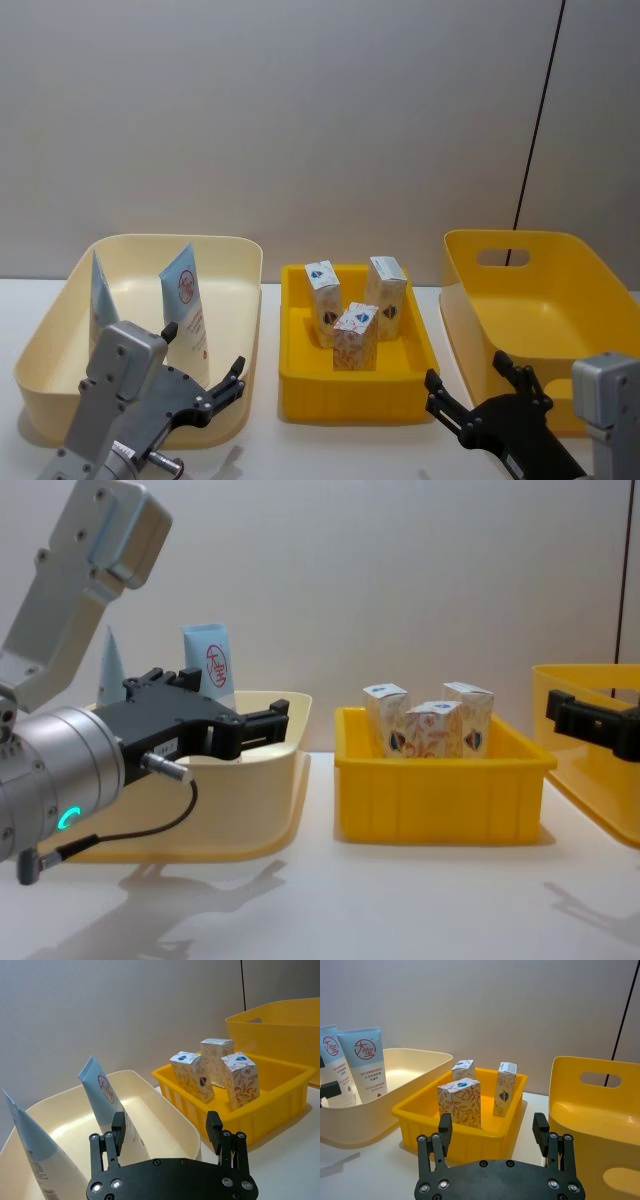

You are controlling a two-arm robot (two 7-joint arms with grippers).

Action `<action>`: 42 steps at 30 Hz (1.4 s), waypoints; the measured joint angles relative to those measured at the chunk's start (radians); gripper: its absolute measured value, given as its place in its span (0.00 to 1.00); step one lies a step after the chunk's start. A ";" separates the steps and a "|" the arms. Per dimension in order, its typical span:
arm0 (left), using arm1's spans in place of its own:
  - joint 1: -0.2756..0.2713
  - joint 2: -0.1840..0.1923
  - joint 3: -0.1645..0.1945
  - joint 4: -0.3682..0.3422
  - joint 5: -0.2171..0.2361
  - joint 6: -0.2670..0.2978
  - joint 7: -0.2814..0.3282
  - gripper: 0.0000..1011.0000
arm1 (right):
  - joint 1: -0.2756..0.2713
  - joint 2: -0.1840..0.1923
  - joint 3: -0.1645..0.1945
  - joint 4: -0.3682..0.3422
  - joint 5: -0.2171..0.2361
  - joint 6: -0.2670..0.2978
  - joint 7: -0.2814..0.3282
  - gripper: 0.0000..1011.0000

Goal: Bimanual collaborative sorting of washing and personal care products

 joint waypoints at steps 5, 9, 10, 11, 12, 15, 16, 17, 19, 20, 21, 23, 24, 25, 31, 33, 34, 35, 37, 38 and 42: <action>0.000 0.000 0.000 0.000 0.000 0.000 0.000 0.99 | 0.000 0.000 0.000 0.000 0.000 0.000 0.000 0.99; 0.000 0.000 0.000 0.000 0.000 0.000 0.000 0.99 | 0.000 0.000 0.000 0.000 0.000 0.000 0.000 0.99; 0.000 0.000 0.000 0.000 0.000 0.000 0.000 0.99 | 0.000 0.000 0.000 0.000 0.000 0.000 0.000 0.99; 0.000 0.000 0.000 0.000 0.000 0.000 0.000 0.99 | 0.000 0.000 0.000 0.000 0.000 0.000 0.000 0.99; 0.000 0.000 0.000 0.000 0.000 0.000 0.000 0.99 | 0.000 0.000 0.000 0.000 0.000 0.000 0.000 0.99; 0.000 0.000 0.000 0.000 0.000 0.000 0.000 0.99 | 0.000 0.000 0.000 0.000 0.000 0.000 0.000 0.99; 0.000 0.000 0.000 0.000 0.000 0.000 0.000 0.99 | 0.000 0.000 0.000 0.000 0.000 0.000 0.000 0.99; 0.000 0.000 0.000 0.000 0.000 0.000 0.000 0.99 | 0.000 0.000 0.000 0.000 0.000 0.000 0.000 0.99; 0.000 0.000 0.000 0.000 0.000 0.000 0.000 0.99 | 0.000 0.000 0.000 0.000 0.000 0.000 0.000 0.99; 0.000 0.000 0.000 0.000 0.000 0.000 0.000 0.99 | 0.000 0.000 0.000 0.000 0.000 0.000 0.000 0.99; 0.000 0.000 0.000 0.000 0.000 0.000 0.000 0.99 | 0.000 0.000 0.000 0.000 0.000 0.000 0.000 0.99; 0.000 0.000 0.000 0.000 0.000 0.000 0.000 0.99 | 0.000 0.000 0.000 0.000 0.000 0.000 0.000 0.99; 0.000 0.000 0.000 0.000 0.000 0.000 0.000 0.99 | 0.000 0.000 0.000 0.000 0.000 0.000 0.000 0.99; 0.000 0.000 0.000 0.000 0.000 0.000 0.000 0.99 | 0.000 0.000 0.000 0.000 0.000 0.000 0.000 0.99; 0.000 0.000 0.000 0.000 0.000 0.000 0.000 0.99 | 0.000 0.000 0.000 0.000 0.000 0.000 0.000 0.99; 0.000 0.000 0.000 0.000 0.000 0.000 0.000 0.99 | 0.000 0.000 0.000 0.000 0.000 0.000 0.000 0.99; 0.000 0.000 0.000 0.000 0.000 0.000 0.000 0.99 | 0.000 0.000 0.000 0.000 0.000 0.000 0.000 0.99; 0.000 0.000 0.000 0.000 0.000 0.000 0.000 0.99 | 0.000 0.000 0.000 0.000 0.000 0.000 0.000 0.99; 0.000 0.000 0.000 0.000 0.000 0.000 0.000 0.99 | 0.000 0.000 0.000 0.000 0.000 0.000 0.000 0.99; 0.000 0.000 0.000 0.000 0.000 0.000 0.000 0.99 | 0.000 0.000 0.000 0.000 0.000 0.000 0.000 0.99; 0.000 0.000 0.000 0.000 0.000 0.000 0.000 0.99 | 0.000 0.000 0.000 0.000 0.000 0.000 0.000 0.99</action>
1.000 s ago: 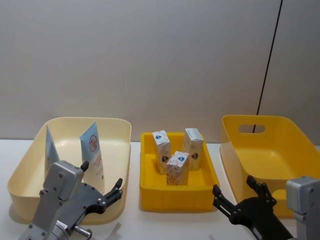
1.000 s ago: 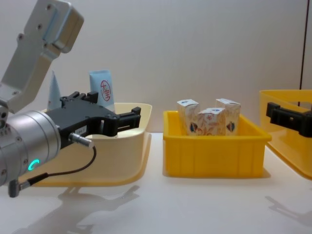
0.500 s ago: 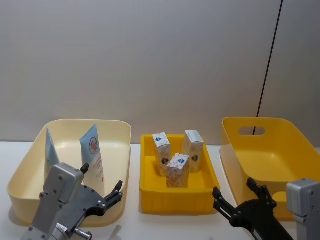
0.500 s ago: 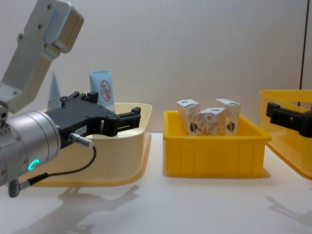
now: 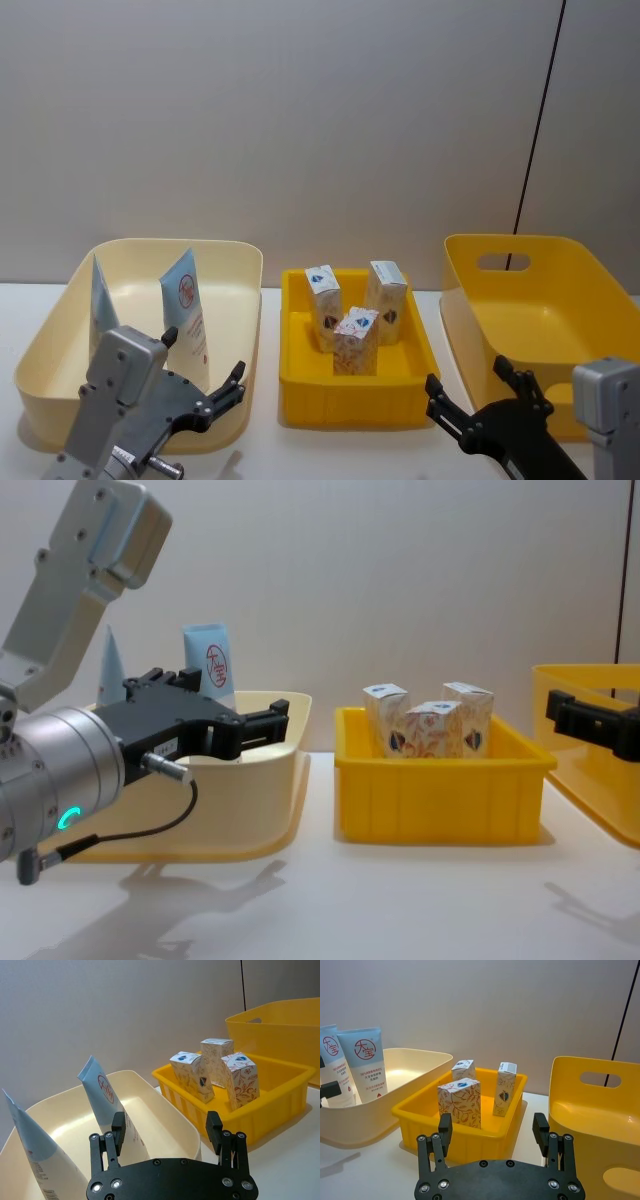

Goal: Bimanual collaborative sorting of washing and personal care products

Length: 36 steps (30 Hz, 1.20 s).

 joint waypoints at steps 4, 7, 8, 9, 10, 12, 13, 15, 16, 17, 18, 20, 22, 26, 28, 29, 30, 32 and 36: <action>0.000 0.000 0.000 0.000 0.000 0.000 0.000 0.99 | 0.000 0.000 0.000 0.000 0.000 0.000 0.000 0.99; 0.000 0.000 0.000 0.000 0.000 0.000 0.000 0.99 | 0.000 0.000 0.000 0.000 0.000 0.000 0.000 0.99; 0.000 0.000 0.000 0.000 0.000 0.000 0.000 0.99 | 0.000 0.000 0.000 0.000 0.000 0.000 0.000 0.99; 0.000 0.000 -0.001 0.000 0.000 0.000 0.000 0.99 | 0.000 0.000 0.000 0.000 0.000 0.000 0.000 0.99; 0.000 0.000 -0.001 0.000 0.000 0.000 -0.001 0.99 | 0.000 0.000 0.000 0.000 0.000 0.000 0.000 0.99; 0.001 0.000 -0.003 -0.001 -0.001 0.000 -0.001 0.99 | 0.000 0.000 0.000 0.000 0.000 0.000 0.000 0.99; 0.003 0.000 -0.007 -0.002 -0.003 0.000 -0.002 0.99 | 0.000 0.000 0.000 0.000 0.000 0.000 0.000 0.99; 0.006 -0.001 -0.013 -0.004 -0.010 0.000 -0.003 0.99 | 0.000 0.000 0.000 0.000 0.000 0.000 0.000 0.99; 0.007 -0.001 -0.016 -0.005 -0.013 0.001 -0.003 0.99 | 0.000 0.000 0.000 0.000 0.000 0.000 0.000 0.99; 0.009 -0.002 -0.019 -0.007 -0.017 0.001 -0.004 0.99 | 0.000 0.000 0.000 0.000 0.000 0.000 0.000 0.99; 0.012 -0.003 -0.027 -0.009 -0.024 0.001 -0.005 0.99 | 0.000 0.000 0.000 0.000 0.000 0.000 0.000 0.99; 0.014 -0.004 -0.033 -0.012 -0.033 0.002 -0.006 0.99 | 0.000 0.000 0.000 0.000 0.000 0.000 0.000 0.99; 0.016 -0.006 -0.040 -0.014 -0.044 0.004 -0.008 0.99 | 0.000 0.000 0.000 0.000 0.000 0.000 0.000 0.99; 0.016 -0.014 -0.065 -0.018 -0.079 0.014 -0.018 0.99 | 0.000 0.000 0.000 0.000 0.000 0.000 0.000 0.99; 0.013 -0.017 -0.073 -0.018 -0.091 0.019 -0.024 0.99 | 0.000 0.000 0.000 0.000 0.000 0.000 0.000 0.99; 0.009 -0.020 -0.079 -0.018 -0.103 0.025 -0.031 0.99 | 0.000 0.000 0.000 0.000 0.000 0.000 0.000 0.99; 0.006 -0.021 -0.082 -0.017 -0.109 0.028 -0.034 0.99 | 0.000 0.000 0.000 0.000 0.000 0.000 0.000 0.99; -0.003 -0.025 -0.090 -0.010 -0.128 0.039 -0.047 0.99 | 0.000 0.000 0.000 0.000 0.000 0.000 0.000 0.99; -0.025 -0.034 -0.102 0.008 -0.153 0.057 -0.065 0.99 | 0.000 0.000 0.000 0.000 0.000 0.000 0.000 0.99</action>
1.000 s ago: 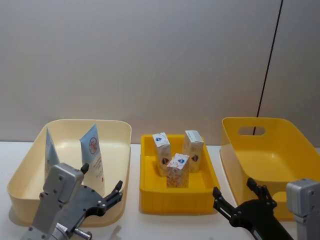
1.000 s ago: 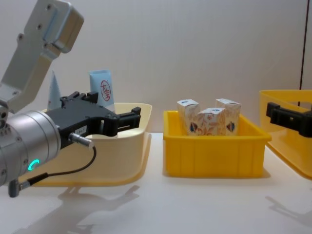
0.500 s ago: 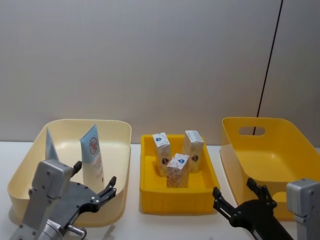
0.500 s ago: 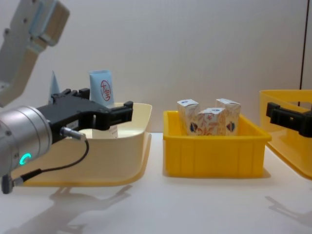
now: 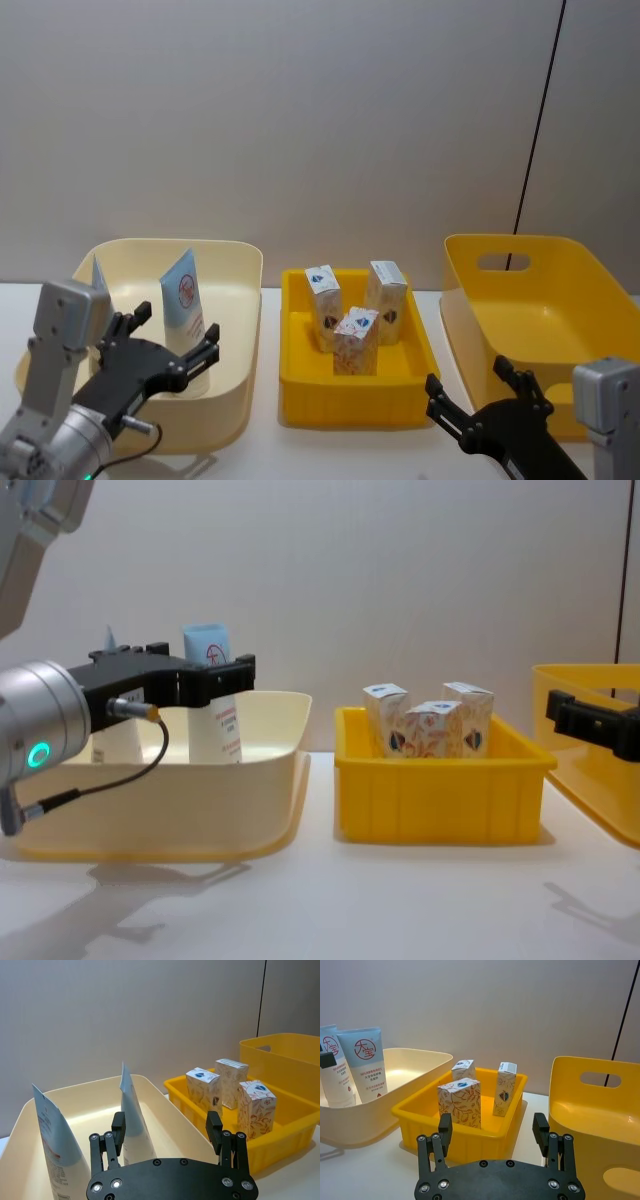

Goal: Bimanual collaborative sorting of washing and personal care products

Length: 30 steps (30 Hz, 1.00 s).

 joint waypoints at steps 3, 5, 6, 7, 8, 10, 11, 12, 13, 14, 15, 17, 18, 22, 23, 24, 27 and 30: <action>-0.016 -0.005 -0.007 0.015 -0.014 0.012 -0.011 0.99 | 0.000 0.000 0.000 0.000 0.000 0.000 0.000 0.99; -0.028 -0.008 -0.012 0.028 -0.023 0.022 -0.020 0.99 | 0.000 0.000 0.000 0.000 0.000 0.000 0.000 0.99; -0.031 -0.009 -0.013 0.032 -0.026 0.025 -0.022 0.99 | 0.000 0.000 0.000 0.000 0.000 0.000 0.000 0.99; -0.035 -0.009 -0.014 0.036 -0.027 0.028 -0.025 0.99 | 0.000 0.000 0.000 0.000 0.000 0.000 0.000 0.99; -0.038 -0.010 -0.016 0.039 -0.030 0.032 -0.027 0.99 | 0.000 0.000 0.000 0.000 0.000 0.000 0.000 0.99; -0.048 -0.012 -0.018 0.050 -0.034 0.041 -0.034 0.99 | 0.000 0.000 0.000 0.000 0.000 0.000 0.000 0.99; -0.053 -0.013 -0.019 0.056 -0.035 0.043 -0.036 0.99 | 0.000 0.000 0.000 0.000 0.000 0.000 0.000 0.99; -0.059 -0.014 -0.020 0.064 -0.036 0.049 -0.039 0.99 | 0.000 0.000 0.000 0.000 0.000 0.000 0.000 0.99; -0.062 -0.014 -0.020 0.068 -0.036 0.052 -0.042 0.99 | 0.000 0.000 0.000 0.000 0.000 0.000 0.000 0.99; -0.070 -0.015 -0.021 0.076 -0.036 0.056 -0.044 0.99 | 0.000 0.000 0.000 0.000 0.000 0.000 0.000 0.99; -0.073 -0.016 -0.021 0.082 -0.036 0.058 -0.046 0.99 | 0.000 0.000 0.000 0.000 0.000 0.000 0.000 0.99; -0.084 -0.018 -0.021 0.096 -0.036 0.063 -0.049 0.99 | 0.000 0.000 0.000 0.000 0.000 0.000 0.000 0.99; -0.088 -0.019 -0.022 0.101 -0.036 0.065 -0.051 0.99 | 0.000 0.000 0.000 0.000 0.000 0.000 0.000 0.99; -0.106 -0.025 -0.022 0.127 -0.034 0.070 -0.056 0.99 | 0.000 0.000 0.000 0.000 0.000 0.000 0.000 0.99; -0.114 -0.028 -0.022 0.140 -0.032 0.071 -0.058 0.99 | 0.000 0.000 0.000 0.000 0.000 0.000 0.000 0.99; -0.117 -0.030 -0.021 0.145 -0.031 0.072 -0.059 0.99 | 0.000 0.000 0.000 0.000 0.000 0.000 0.000 0.99; -0.133 -0.036 -0.020 0.167 -0.028 0.072 -0.064 0.99 | 0.000 0.000 0.000 0.000 0.000 0.000 0.000 0.99; -0.145 -0.042 -0.019 0.187 -0.026 0.072 -0.069 0.99 | 0.000 0.000 0.000 0.000 0.000 0.000 0.000 0.99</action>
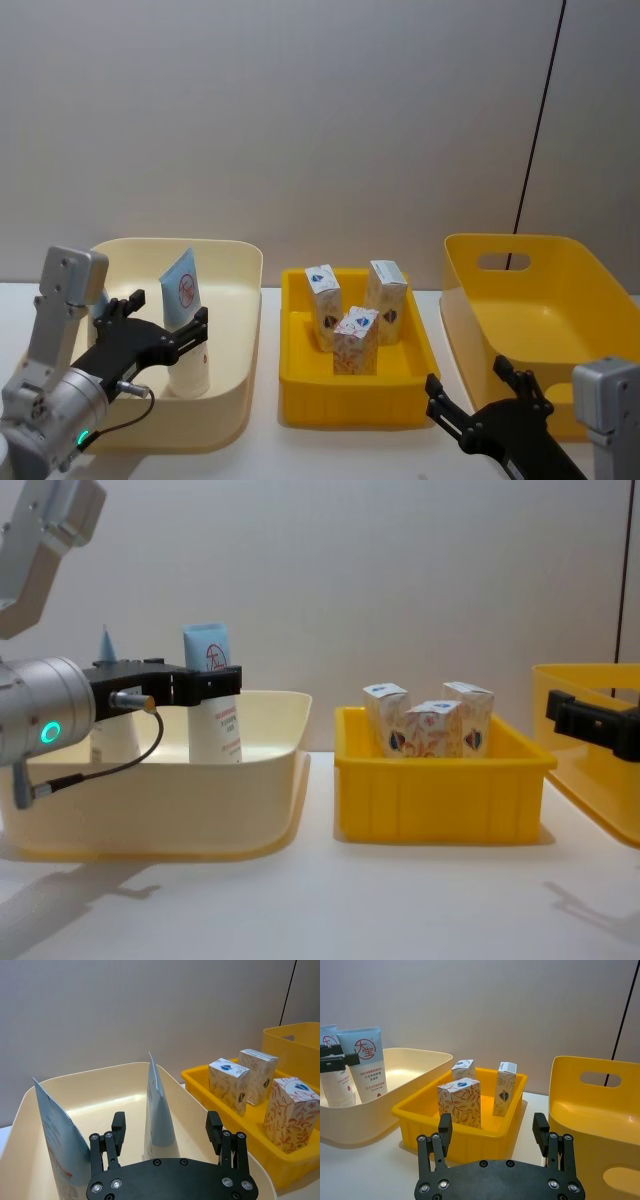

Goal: Bimanual collaborative sorting of washing and personal care products

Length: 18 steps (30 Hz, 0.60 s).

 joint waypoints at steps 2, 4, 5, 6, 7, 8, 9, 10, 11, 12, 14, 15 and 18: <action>-0.013 -0.007 0.001 0.019 0.002 -0.003 -0.007 0.99 | 0.000 0.000 0.000 0.000 0.000 0.000 0.000 0.99; -0.027 -0.014 0.004 0.042 0.003 -0.007 -0.014 0.99 | 0.000 0.000 0.000 0.000 0.000 0.000 0.000 0.99; -0.032 -0.017 0.004 0.049 0.004 -0.010 -0.017 0.99 | 0.000 0.000 0.000 0.000 0.000 0.000 0.000 0.99; -0.036 -0.020 0.005 0.056 0.004 -0.012 -0.020 0.99 | 0.000 0.000 0.000 0.000 0.000 0.000 0.000 0.99; -0.047 -0.026 0.007 0.073 0.005 -0.016 -0.025 0.99 | 0.000 0.000 0.000 0.000 0.000 0.000 0.000 0.99; -0.047 -0.026 0.007 0.073 0.005 -0.016 -0.025 0.99 | 0.000 0.000 0.000 0.000 0.000 0.000 0.000 0.99; -0.056 -0.031 0.008 0.088 0.005 -0.021 -0.031 0.99 | 0.000 0.000 0.000 0.000 0.000 0.000 0.000 0.99; -0.065 -0.037 0.009 0.102 0.006 -0.026 -0.036 0.99 | 0.000 0.000 0.000 0.000 0.000 0.000 0.000 0.99; -0.071 -0.040 0.010 0.112 0.006 -0.028 -0.039 0.99 | 0.000 0.000 0.000 0.000 0.000 0.000 0.000 0.99; -0.076 -0.043 0.011 0.119 0.006 -0.030 -0.041 0.99 | 0.000 0.000 0.000 0.000 0.000 0.000 0.000 0.99; -0.089 -0.052 0.013 0.140 0.007 -0.035 -0.049 0.99 | 0.000 0.000 0.000 0.000 0.000 0.000 0.000 0.99; -0.092 -0.054 0.013 0.146 0.008 -0.036 -0.051 0.99 | 0.000 0.000 0.000 0.000 0.000 0.000 0.000 0.99; -0.106 -0.062 0.015 0.167 0.009 -0.041 -0.059 0.99 | 0.000 0.000 0.000 0.000 0.000 0.000 0.000 0.99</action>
